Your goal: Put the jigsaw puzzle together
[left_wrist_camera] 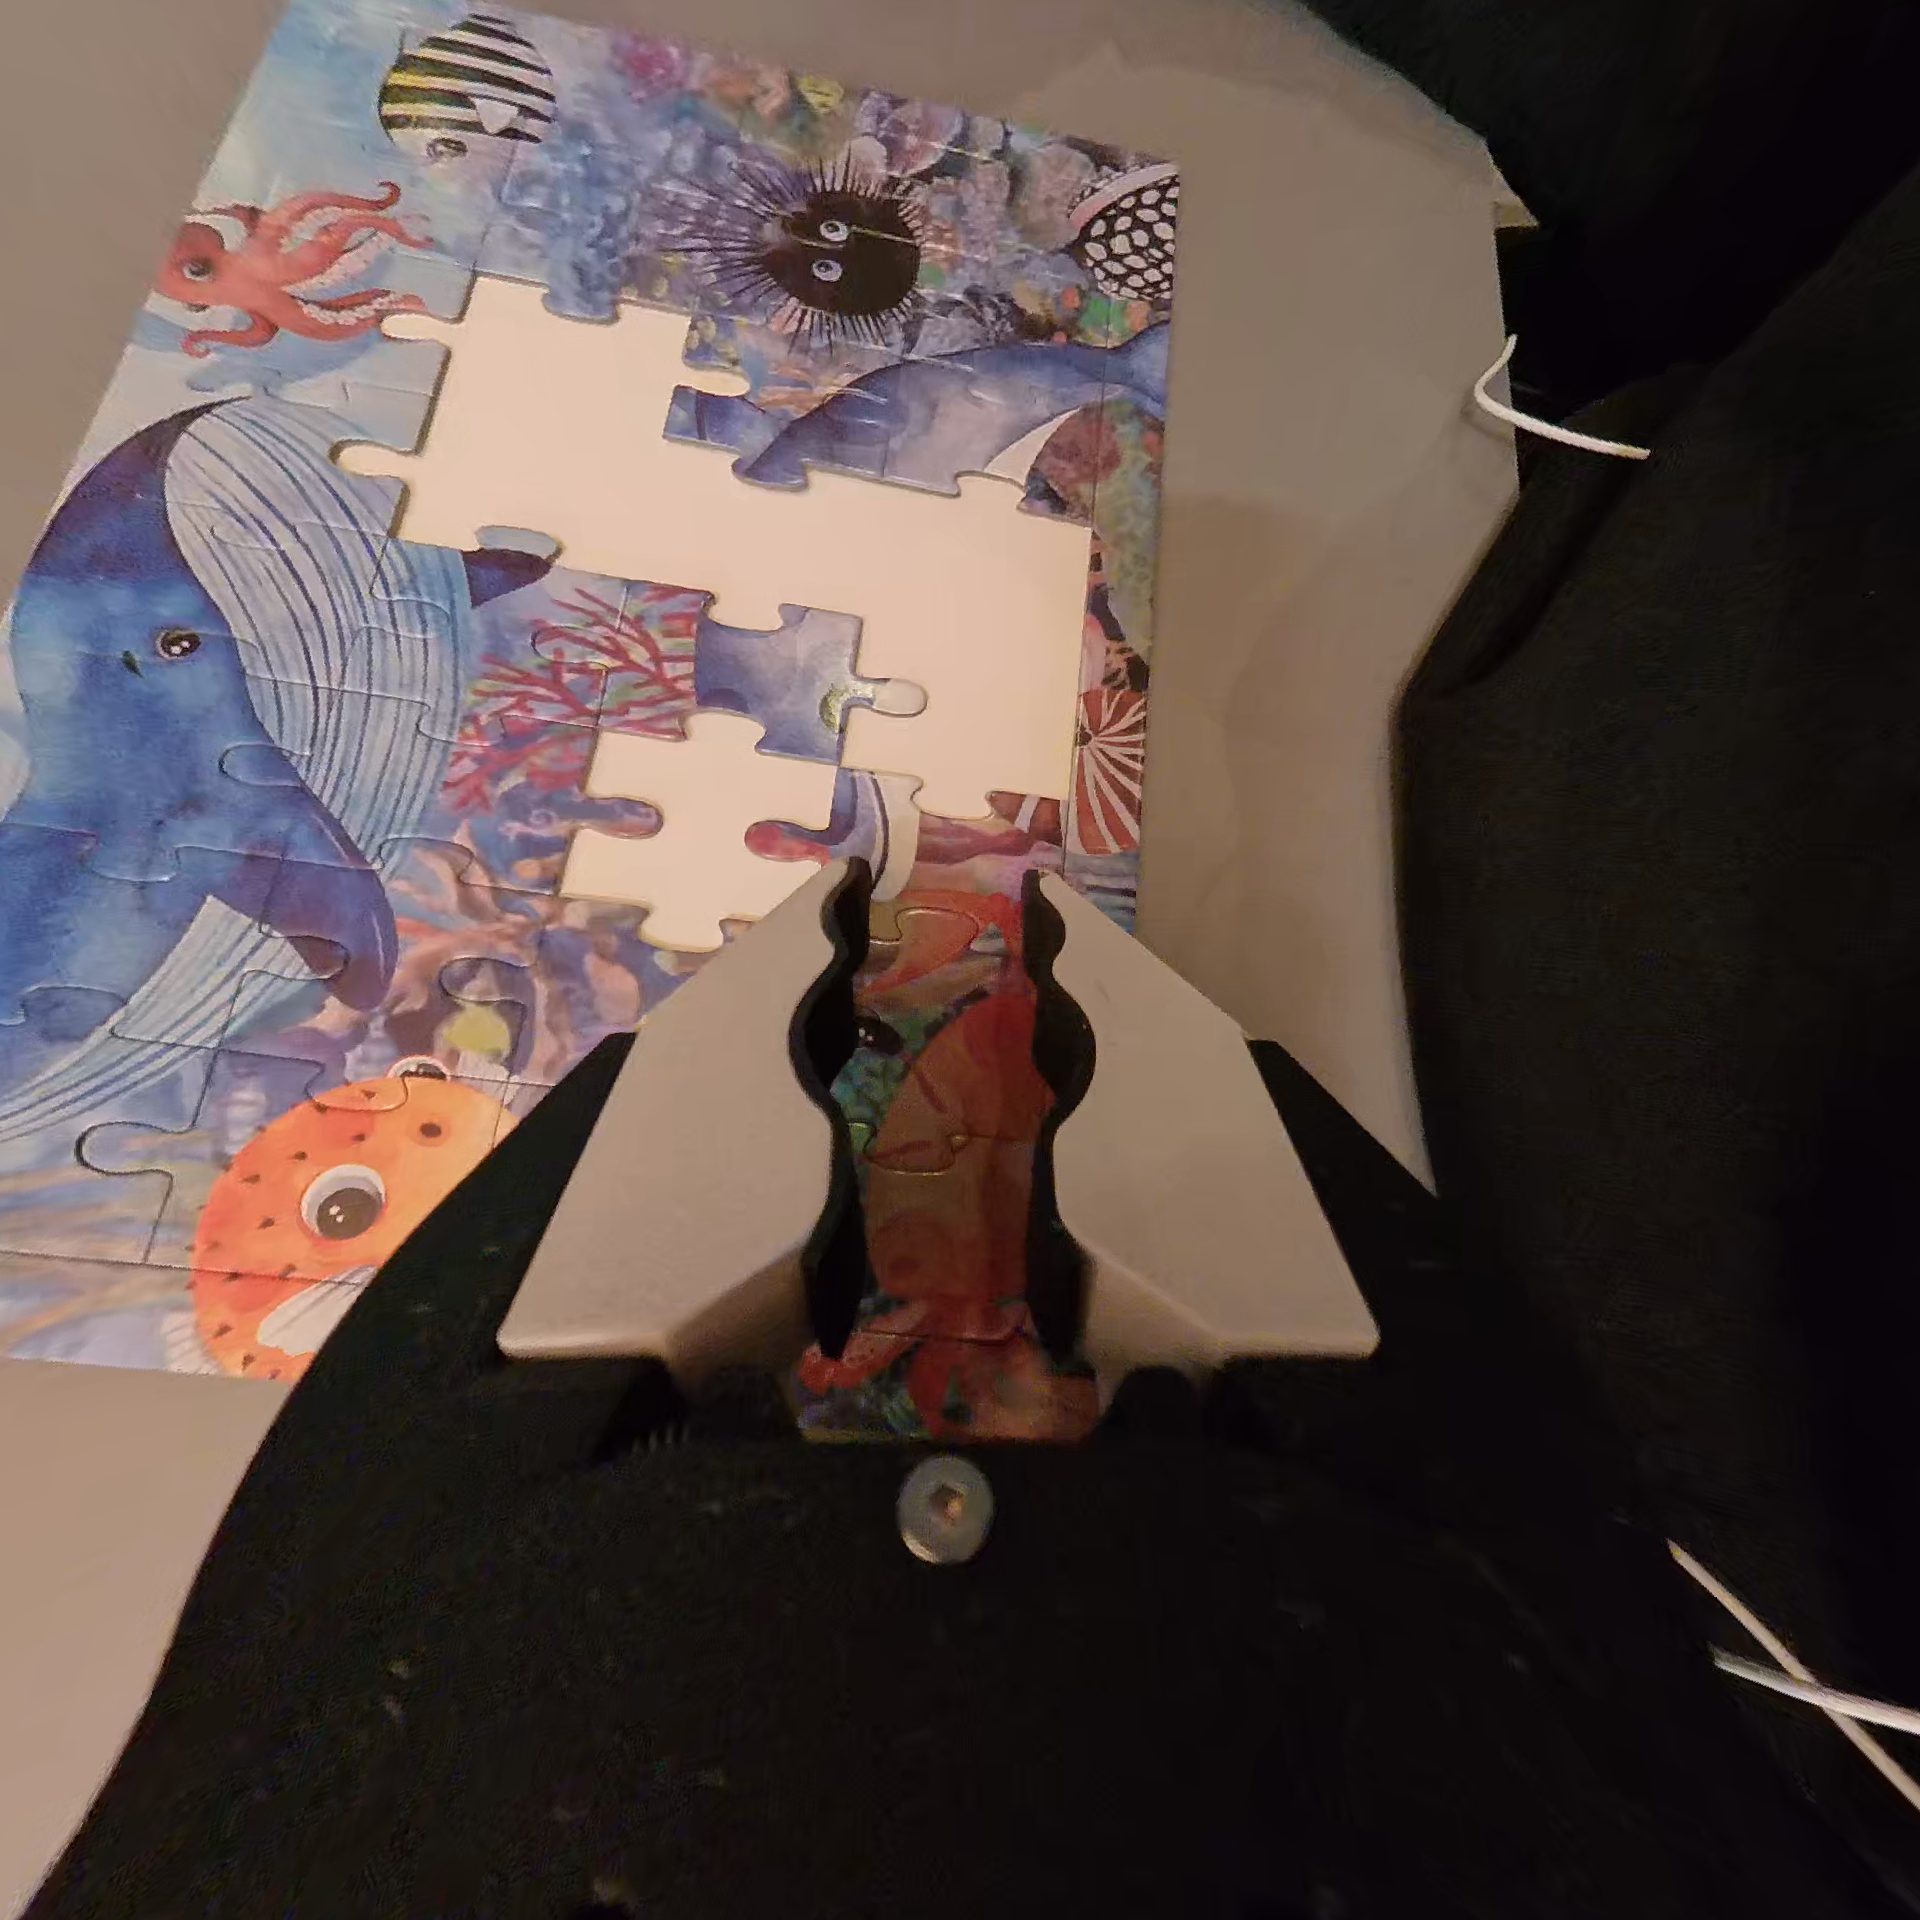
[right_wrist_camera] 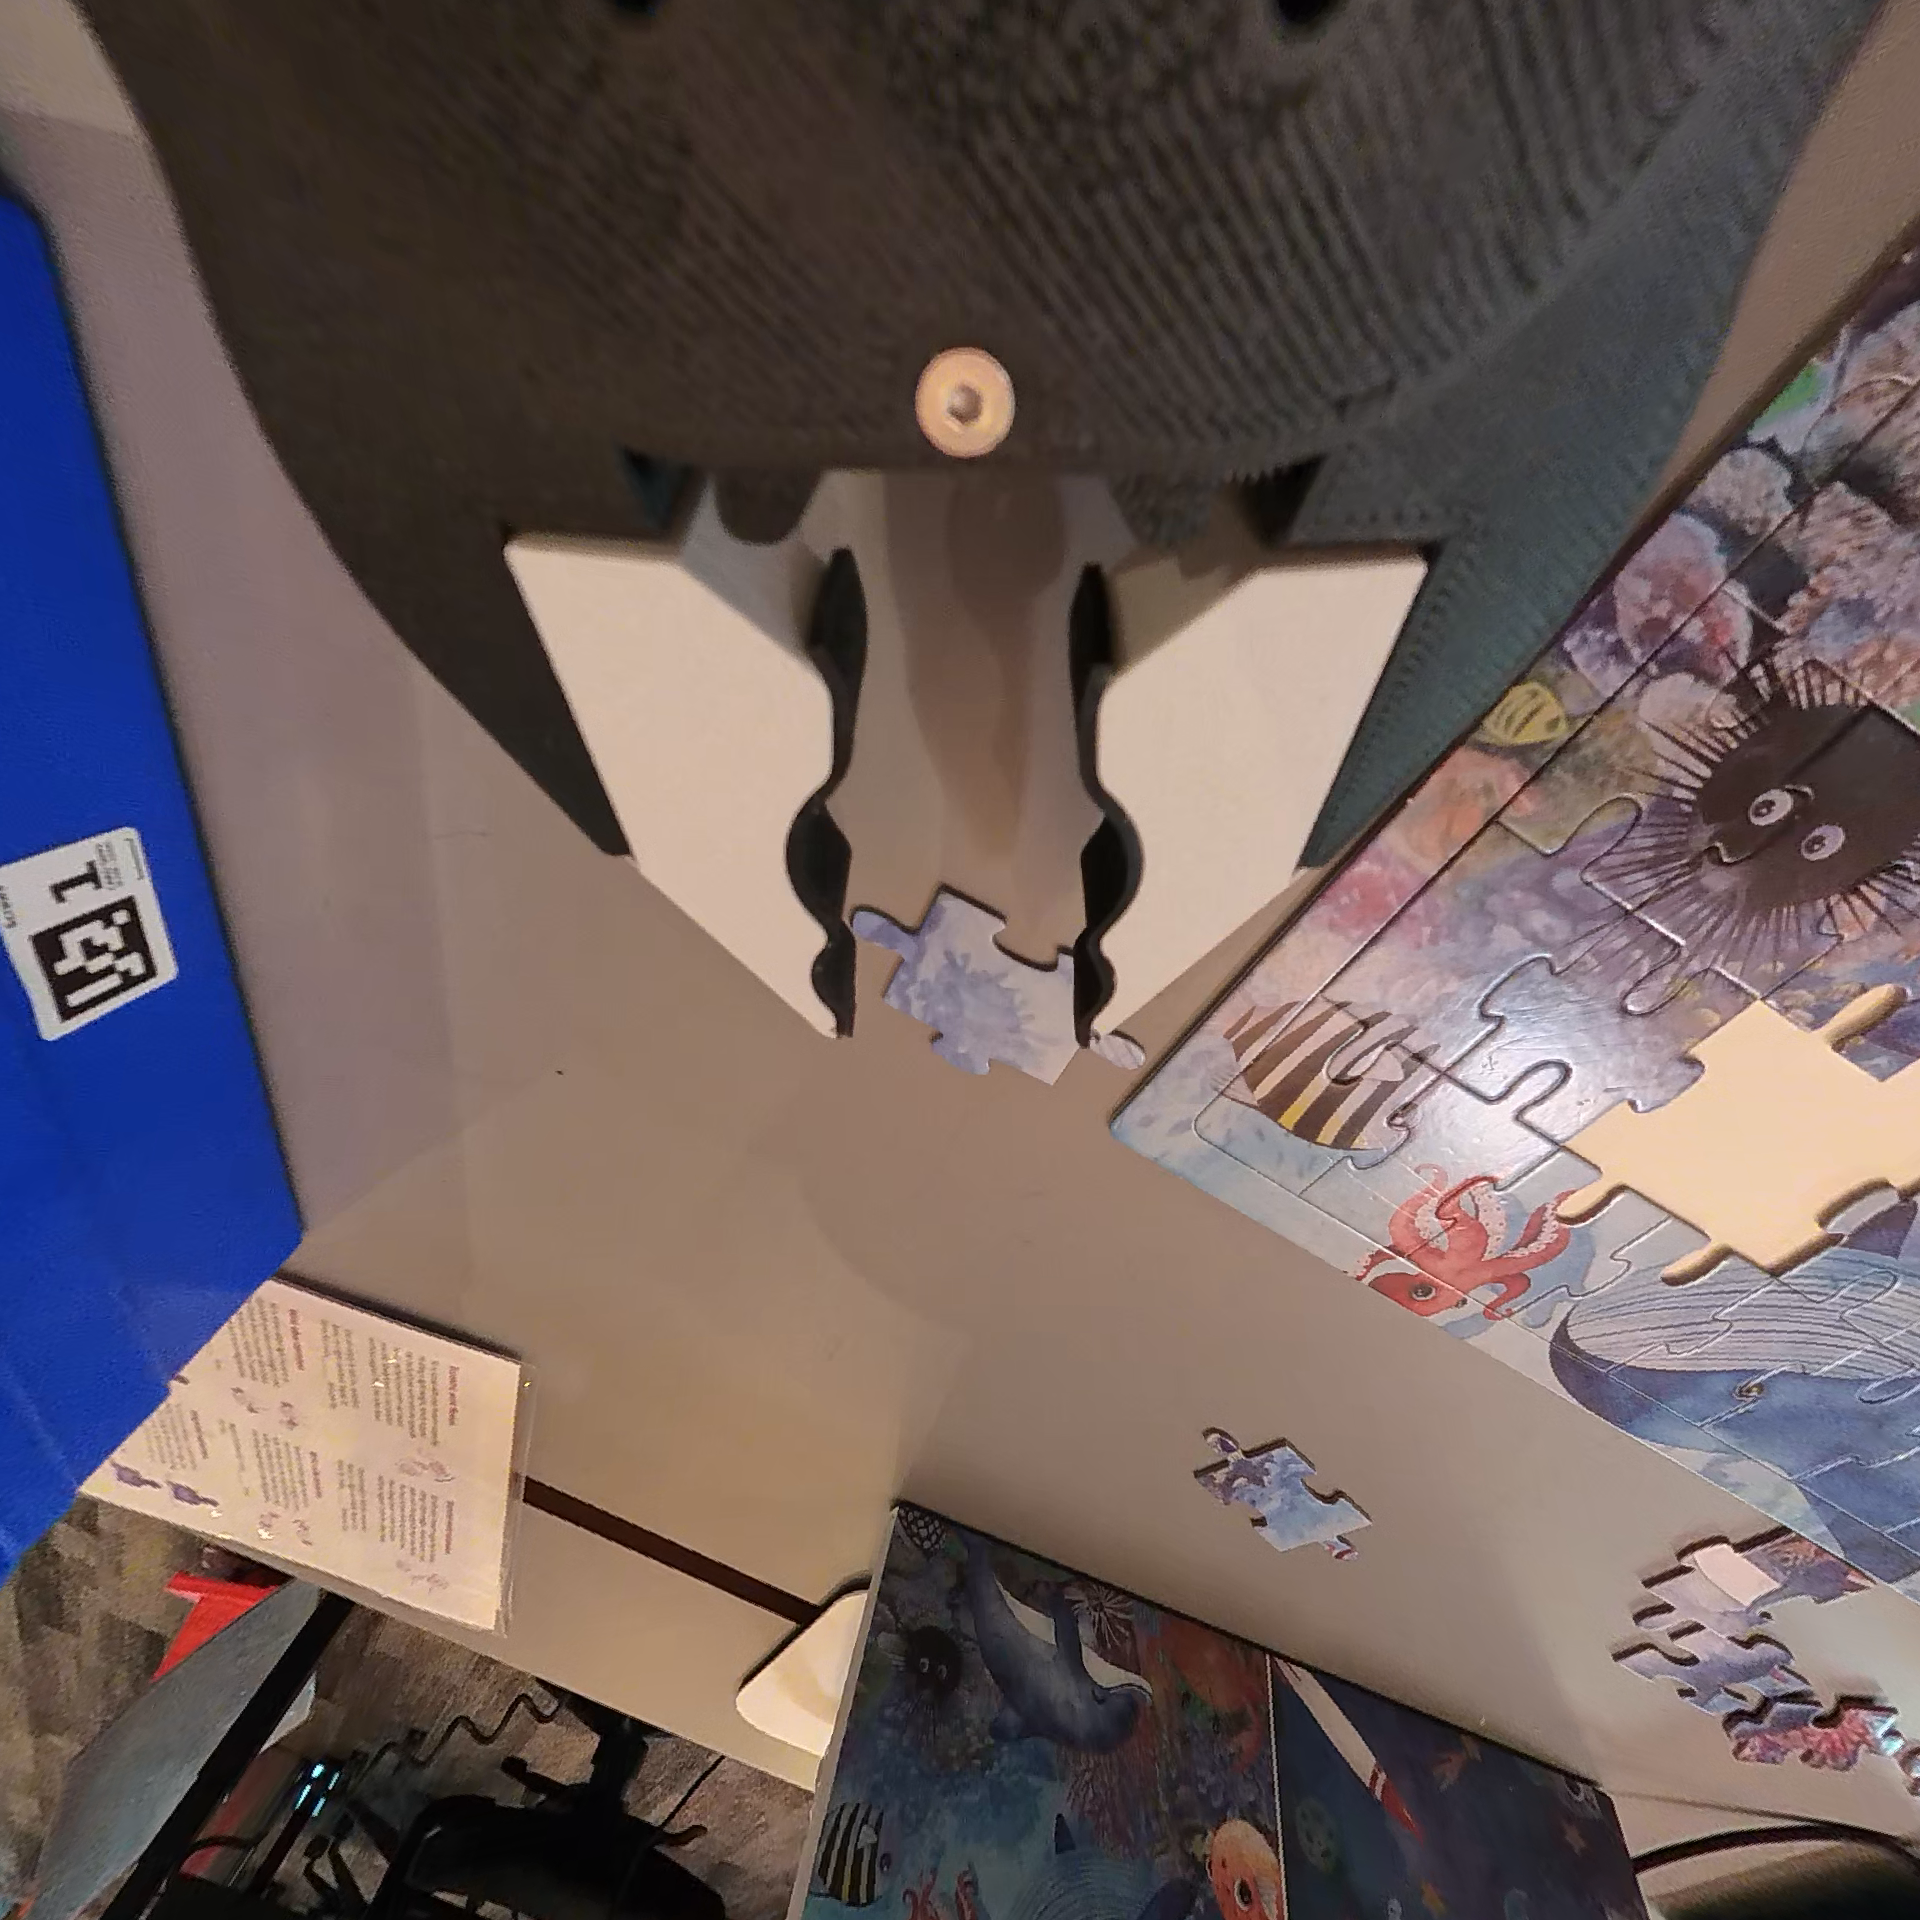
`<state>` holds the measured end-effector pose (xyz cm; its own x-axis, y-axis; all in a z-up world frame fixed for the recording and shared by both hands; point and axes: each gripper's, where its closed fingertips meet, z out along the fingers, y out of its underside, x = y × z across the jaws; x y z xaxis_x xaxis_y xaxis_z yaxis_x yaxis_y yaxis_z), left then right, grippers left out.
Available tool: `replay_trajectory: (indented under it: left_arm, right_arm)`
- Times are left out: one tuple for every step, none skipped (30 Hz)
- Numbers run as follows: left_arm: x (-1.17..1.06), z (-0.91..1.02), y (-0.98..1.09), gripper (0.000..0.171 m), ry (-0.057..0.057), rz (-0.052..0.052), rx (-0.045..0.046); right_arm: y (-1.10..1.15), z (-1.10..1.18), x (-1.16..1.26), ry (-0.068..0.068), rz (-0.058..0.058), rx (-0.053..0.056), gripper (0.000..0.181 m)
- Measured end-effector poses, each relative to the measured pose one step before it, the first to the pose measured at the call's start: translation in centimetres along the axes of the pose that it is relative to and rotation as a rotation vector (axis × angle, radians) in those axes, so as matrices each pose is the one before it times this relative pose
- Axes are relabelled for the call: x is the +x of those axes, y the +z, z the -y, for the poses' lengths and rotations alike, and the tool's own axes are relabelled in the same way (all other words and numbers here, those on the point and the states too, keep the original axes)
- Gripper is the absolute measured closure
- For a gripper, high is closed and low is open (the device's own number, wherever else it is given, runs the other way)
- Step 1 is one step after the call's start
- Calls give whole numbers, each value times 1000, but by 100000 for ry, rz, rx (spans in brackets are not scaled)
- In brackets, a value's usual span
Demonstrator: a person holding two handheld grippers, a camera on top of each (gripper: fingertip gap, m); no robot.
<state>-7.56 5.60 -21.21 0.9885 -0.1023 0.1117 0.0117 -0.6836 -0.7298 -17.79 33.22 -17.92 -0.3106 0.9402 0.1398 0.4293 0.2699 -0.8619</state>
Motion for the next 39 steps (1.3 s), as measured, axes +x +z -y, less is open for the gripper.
replay_trajectory:
  left_arm:
    - [-105,15,-29,145,1281,1378,141]
    - [-246,108,-98,145,1431,2204,804]
    - [-258,228,-176,146,1282,2171,1747]
    - [-358,323,-252,146,667,2356,2401]
    - [-498,356,-317,146,-5,2794,2514]
    - [-585,352,-383,146,-470,2993,2519]
    - [-665,356,-408,146,-799,3260,2665]
    - [-814,335,-426,147,-1179,3945,2729]
    - [-945,303,-441,148,-1532,4511,2643]
    - [-960,232,-414,148,-1646,4351,2376]
    - [-923,194,-374,148,-1855,3961,2262]
    - [-806,196,-324,148,-2144,3057,2368]
    - [-556,240,-271,147,-2438,1476,2565]
    - [-326,250,-226,146,-2619,23,2422]
    - [-246,241,-200,146,-2670,-268,1999]
    - [-235,245,-192,146,-2228,-8,1852]
    - [-219,245,-181,146,-1556,379,1821]
    - [-236,189,-169,146,-1043,739,1422]
    - [-272,115,-133,146,-785,1059,901]
    - [-266,83,-100,146,-541,1183,706]
    - [-205,79,-85,146,-375,925,633]
    - [-171,32,-50,146,-399,630,377]
    - [-155,-14,-16,146,-482,569,148]
    - [-146,-49,15,146,-498,529,-65]
    - [-126,-76,32,147,-391,373,-174]
    - [-130,-89,41,147,-350,432,-310]
    - [-204,-66,29,147,-294,912,-260]
    - [-181,-33,-1,147,-129,867,-48]
    - [-179,17,-22,147,-162,806,170]
    - [-217,-3,-52,147,-353,1056,-7]
    - [-312,-56,-60,147,-446,1512,-377]
    - [-326,3,-94,147,-143,1653,-107]
    - [-392,57,-145,147,-124,2004,343]
    - [-425,108,-166,148,-372,1934,740]
    - [-343,109,-154,149,-664,1261,874]
    - [-288,97,-147,149,-993,754,895]
    - [-235,92,-120,149,-1167,343,916]
    - [-163,80,-80,149,-1262,-64,843]
    - [-85,54,-44,149,-1264,-464,675]
  right_arm:
    - [-13,6,3,25,24,33,140]
    - [1,3,5,33,18,37,140]
    - [-9,12,-6,28,17,58,140]
    - [-5,2,-3,7,-4,44,140]
    - [-2,-4,-1,3,6,-31,140]
    - [5,-4,-1,5,24,-56,140]
    - [10,-13,-9,-17,21,-78,140]
    - [11,-4,-4,-35,21,-109,140]
    - [9,-14,-9,-47,36,-92,140]
    - [3,-14,-8,-66,16,-56,140]
    - [2,1,-14,-66,-5,-30,140]
    - [6,0,1,-9,20,-31,140]
    - [-3,-4,-1,43,53,-12,140]
    - [-1,0,-3,76,48,21,140]
    - [-7,7,5,101,59,24,140]
    - [-2,-1,5,85,54,33,140]
    - [-2,14,-3,36,14,39,140]
    - [-6,1,-4,-5,8,35,140]
    - [2,4,0,-17,11,27,140]
    - [-8,-3,-4,-29,23,7,140]
    - [3,4,-9,-40,18,8,140]
    - [2,3,-9,-53,21,0,140]
    - [1,0,-9,-54,21,-19,140]
    - [-1,-2,0,-47,27,-14,140]
    - [7,-5,-14,-49,46,4,140]
    - [-5,1,-14,-72,44,17,140]
    - [3,3,-11,-84,51,5,140]
    - [0,-1,-13,-77,64,-28,140]
    - [10,-12,-12,-60,61,-72,140]
    - [17,-12,-11,-32,63,-106,140]
    - [4,-5,-14,-16,61,-89,140]
    - [11,-9,-2,-12,32,-37,140]
    - [-13,5,-3,-5,10,3,140]
    - [0,1,6,26,9,27,140]
    - [6,1,5,57,24,-3,140]
    - [2,-7,1,80,42,-65,140]
    - [13,-15,3,66,49,-89,140]
    - [15,-14,-3,29,47,-101,140]
    - [5,-21,-4,-3,46,-122,140]
